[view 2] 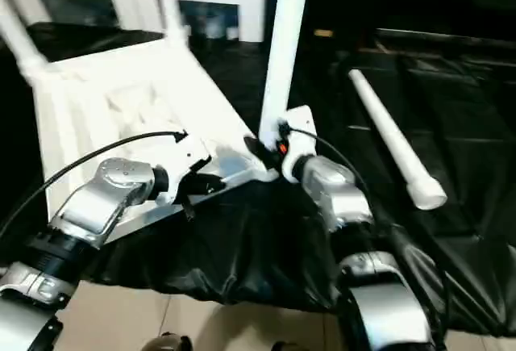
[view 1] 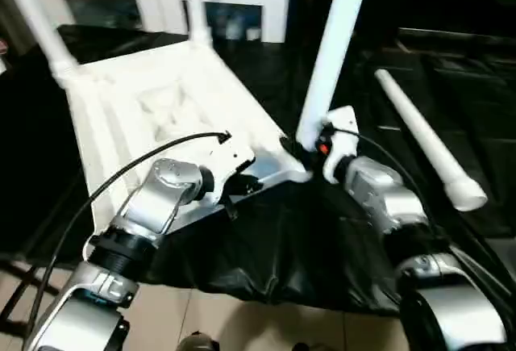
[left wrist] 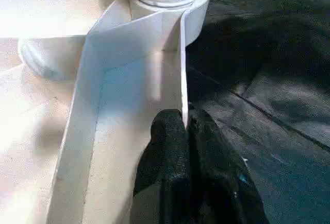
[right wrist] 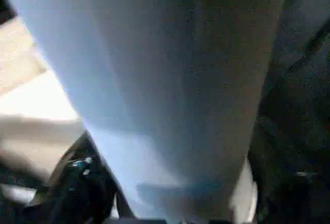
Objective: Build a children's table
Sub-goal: Insert table leg to table base
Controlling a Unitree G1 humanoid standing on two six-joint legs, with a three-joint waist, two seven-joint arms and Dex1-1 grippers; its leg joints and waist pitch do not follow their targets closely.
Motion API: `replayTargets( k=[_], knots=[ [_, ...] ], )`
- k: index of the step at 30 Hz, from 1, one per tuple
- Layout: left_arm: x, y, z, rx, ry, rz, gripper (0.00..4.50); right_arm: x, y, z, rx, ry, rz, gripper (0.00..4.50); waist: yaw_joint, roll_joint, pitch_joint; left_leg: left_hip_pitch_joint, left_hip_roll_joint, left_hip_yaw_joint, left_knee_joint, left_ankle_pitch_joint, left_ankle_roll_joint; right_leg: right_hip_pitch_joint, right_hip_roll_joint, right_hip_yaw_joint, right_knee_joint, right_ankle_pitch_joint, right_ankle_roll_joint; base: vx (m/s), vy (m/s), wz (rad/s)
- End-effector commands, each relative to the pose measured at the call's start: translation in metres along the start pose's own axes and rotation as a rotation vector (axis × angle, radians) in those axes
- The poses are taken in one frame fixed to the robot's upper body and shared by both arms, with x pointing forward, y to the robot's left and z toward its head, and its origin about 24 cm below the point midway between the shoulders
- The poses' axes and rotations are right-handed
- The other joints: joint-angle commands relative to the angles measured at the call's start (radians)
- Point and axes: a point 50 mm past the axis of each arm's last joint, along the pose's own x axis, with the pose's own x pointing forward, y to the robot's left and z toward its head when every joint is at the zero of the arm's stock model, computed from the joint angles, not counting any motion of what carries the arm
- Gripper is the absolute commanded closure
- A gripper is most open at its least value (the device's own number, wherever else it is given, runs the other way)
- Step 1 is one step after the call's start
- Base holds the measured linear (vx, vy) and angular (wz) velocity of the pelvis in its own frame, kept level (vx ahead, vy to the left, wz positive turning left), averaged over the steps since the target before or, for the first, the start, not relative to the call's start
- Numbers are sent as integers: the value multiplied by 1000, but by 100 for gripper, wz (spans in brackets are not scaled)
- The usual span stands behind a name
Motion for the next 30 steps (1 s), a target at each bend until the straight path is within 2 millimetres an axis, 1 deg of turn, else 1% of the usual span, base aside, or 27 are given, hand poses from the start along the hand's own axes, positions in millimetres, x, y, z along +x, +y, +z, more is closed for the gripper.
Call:
replayTargets(
  k=[1, 2, 3, 4, 5, 7, 8, 9, 11, 12, 14, 15, 17, 19, 20, 21, 23, 26, 27, 28, 30],
  knots=[
    [-3, -4, 25, 94, -104, -55, 450, -2, 4, -1, -35, 22, 57, 96, 4, 9, -85, 11, 24, -4, -49, -115, 45, 73, -78, 46, -39, 7, -258, 0, 0, 0],
    [-3, -4, 24, 101, -101, -65, 450, -5, 4, -1, -51, 29, 80, 96, 9, 11, -86, 12, 25, -4, -48, -114, 44, 73, -77, 46, -39, 11, -253, 0, 0, 0],
    [-4, -4, 23, 105, -98, -72, 450, -7, 4, -2, -61, 34, 96, 83, 13, 12, -87, 13, 26, -3, -46, -111, 46, 72, -77, 47, -37, 18, -253, 0, 0, 0],
    [-4, -4, 22, 111, -99, -87, 450, -10, 4, -2, -71, 38, 121, 83, 15, 11, -86, 12, 26, -3, -46, -112, 46, 71, -77, 47, -37, 14, -253, 0, 0, 0],
    [-5, -5, 21, 121, -99, -109, 450, -15, 5, -2, -83, 45, 158, 83, 19, 12, -86, 12, 26, -4, -46, -114, 45, 72, -77, 47, -38, 5, -249, 0, 0, 0],
    [-6, -6, 19, 140, -99, -137, 450, -19, 5, -3, -99, 54, 195, 83, 26, 10, -86, 12, 27, -3, -45, -122, 46, 70, -76, 47, -38, -11, -240, 0, 0, 0],
    [-8, -7, 15, 168, -86, -173, 450, -26, 6, -4, -124, 67, 255, 83, 26, 11, -85, 11, 26, -3, -44, -125, 45, 71, -76, 47, -38, -17, -240, 0, 0, 0],
    [-9, -7, 13, 181, -80, -189, 450, -29, 6, -4, -135, 74, 280, 83, 35, 10, -85, 12, 27, -3, -44, -137, 47, 69, -76, 47, -41, -41, -228, 0, 0, 0],
    [-9, -7, 11, 187, -77, -198, 450, -31, 7, -4, -142, 78, 294, 83, 37, 12, -85, 12, 28, -3, -44, -149, 42, 67, -78, 47, -41, -58, -228, 0, 0, 0],
    [-10, -8, 7, 200, -65, -228, 450, -38, 10, -6, -160, 96, 362, 83, 38, 8, -81, 13, 28, -3, -44, -163, 38, 64, -77, 47, -46, -90, -223, 0, 0, 0],
    [-11, -8, 4, 212, -56, -252, 450, -43, 12, -8, -175, 115, 413, 83, 45, 9, -79, 18, 30, -2, -46, -196, 32, 60, -78, 50, -51, -145, -207, 0, 0, 0],
    [-11, -9, 2, 221, -49, -264, 450, -46, 13, -9, -181, 132, 441, 83, 45, 7, -77, 15, 30, -4, -47, -208, 29, 61, -79, 50, -52, -172, -201, 0, 0, 0],
    [-11, -9, 0, 233, -41, -280, 450, -50, 15, -11, -187, 153, 477, 83, 45, 3, -73, 15, 30, -5, -50, -232, 24, 58, -81, 50, -58, -226, -188, 0, 0, 0],
    [-11, -9, -2, 243, -35, -301, 450, -54, 17, -14, -197, 174, 518, 83, 44, 2, -72, 13, 30, -7, -51, -241, 21, 58, -83, 50, -61, -272, -172, 0, 0, 0],
    [-11, -9, -3, 243, -35, -302, 450, -54, 17, -14, -198, 176, 522, 83, 45, 3, -72, 14, 30, -7, -50, -243, 21, 57, -84, 50, -63, -281, -168, 0, 0, 0],
    [-12, -9, -5, 247, -28, -315, 450, -57, 19, -15, -198, 190, 546, 108, 45, 1, -72, 15, 31, -7, -50, -241, 22, 56, -84, 51, -63, -281, -168, 0, 0, 0],
    [-12, -9, -6, 251, -21, -319, 450, -58, 20, -16, -198, 196, 558, 108, 45, 1, -73, 13, 31, -8, -50, -228, 25, 56, -83, 50, -59, -267, -169, 0, 0, 0],
    [-13, -7, -10, 258, -11, -328, 450, -62, 21, -19, -184, 211, 582, 137, 46, 2, -74, 13, 31, -7, -47, -214, 30, 56, -82, 51, -58, -237, -180, 0, 0, 0],
    [-14, -7, -11, 257, -11, -328, 450, -62, 21, -20, -177, 212, 584, 152, 48, 1, -75, 11, 31, -7, -47, -205, 31, 58, -82, 51, -55, -220, -182, 0, 0, 0],
    [-14, -7, -11, 254, -11, -328, 450, -63, 22, -21, -171, 212, 584, 152, 48, 4, -75, 11, 31, -8, -47, -208, 31, 58, -83, 50, -53, -216, -186, 0, 0, 0],
    [-14, -6, -12, 245, -13, -327, 450, -64, 22, -25, -152, 207, 581, 160, 47, 4, -74, 11, 31, -7, -47, -213, 31, 57, -83, 50, -55, -220, -188, 0, 0, 0]
  ],
)
